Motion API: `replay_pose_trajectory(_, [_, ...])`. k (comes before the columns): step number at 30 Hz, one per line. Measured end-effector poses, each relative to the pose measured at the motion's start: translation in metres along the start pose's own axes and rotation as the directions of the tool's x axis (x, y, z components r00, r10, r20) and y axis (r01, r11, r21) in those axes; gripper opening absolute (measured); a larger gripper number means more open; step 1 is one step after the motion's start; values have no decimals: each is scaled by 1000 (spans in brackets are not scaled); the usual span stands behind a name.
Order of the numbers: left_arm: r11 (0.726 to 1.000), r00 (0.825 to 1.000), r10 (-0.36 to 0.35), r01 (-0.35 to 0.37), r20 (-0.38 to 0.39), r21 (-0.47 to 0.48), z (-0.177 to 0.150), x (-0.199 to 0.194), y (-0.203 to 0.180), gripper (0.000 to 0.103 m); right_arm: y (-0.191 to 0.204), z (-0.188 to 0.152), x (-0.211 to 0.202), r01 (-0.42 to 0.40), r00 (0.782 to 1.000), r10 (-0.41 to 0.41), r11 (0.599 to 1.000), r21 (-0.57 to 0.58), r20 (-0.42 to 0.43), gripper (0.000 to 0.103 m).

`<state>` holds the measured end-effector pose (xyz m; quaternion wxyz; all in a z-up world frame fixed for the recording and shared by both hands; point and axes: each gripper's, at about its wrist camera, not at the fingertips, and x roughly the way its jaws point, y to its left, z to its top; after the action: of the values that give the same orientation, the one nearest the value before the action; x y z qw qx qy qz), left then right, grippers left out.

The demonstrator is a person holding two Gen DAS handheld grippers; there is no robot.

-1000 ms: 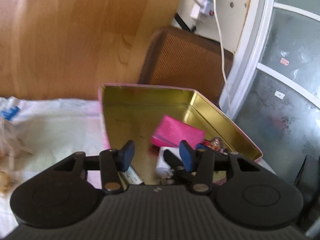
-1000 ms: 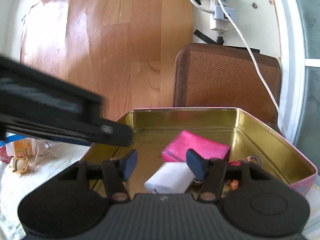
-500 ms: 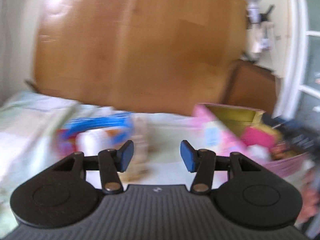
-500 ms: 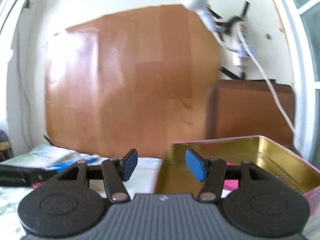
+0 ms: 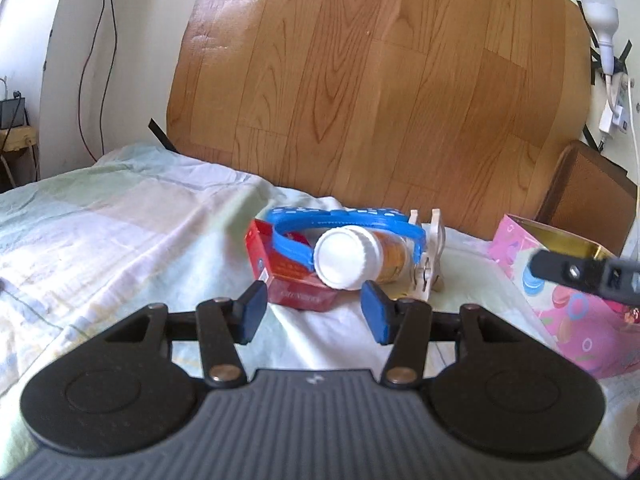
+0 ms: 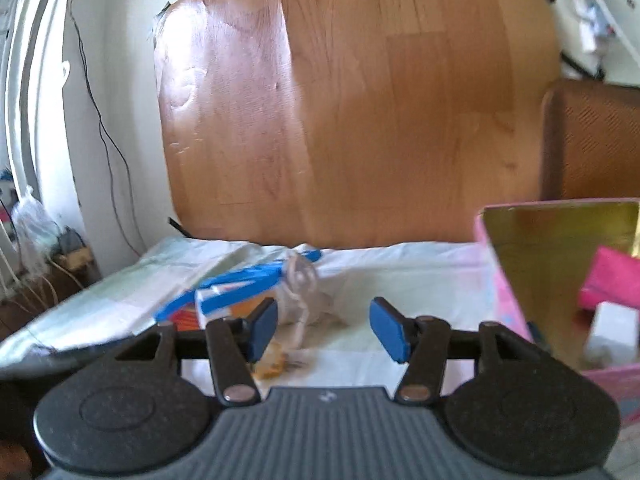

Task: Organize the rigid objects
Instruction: 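Move both tools toward the blue polka-dot bow headband, then close the left tool on the headband band while the right tool grips it too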

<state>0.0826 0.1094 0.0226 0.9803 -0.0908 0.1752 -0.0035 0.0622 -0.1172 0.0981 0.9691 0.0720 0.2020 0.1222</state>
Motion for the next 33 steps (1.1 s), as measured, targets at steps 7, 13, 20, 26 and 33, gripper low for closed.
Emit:
replay_pose_trajectory(7, [999, 999, 2, -3, 36, 42, -6, -7, -7, 56, 16, 23, 43, -103, 989, 113, 990, 99, -94, 51])
replay_pose_trajectory(13, [999, 997, 28, -31, 68, 43, -5, -11, -6, 56, 24, 30, 102, -89, 969, 123, 983, 162, -213, 40])
replay_pose_trajectory(20, [992, 995, 66, -58, 70, -108, 4, -12, 20, 56, 11, 17, 112, -72, 959, 125, 976, 207, -255, 10])
replay_pose_trajectory(26, [999, 1000, 23, -23, -16, -32, 2, 2, 5, 52, 19, -4, 60, -86, 982, 92, 995, 39, -163, 10])
replay_pose_trajectory(33, [994, 998, 38, -33, -41, 102, -6, 3, -15, 35, 17, -32, 15, -48, 995, 45, 998, -35, -92, 10])
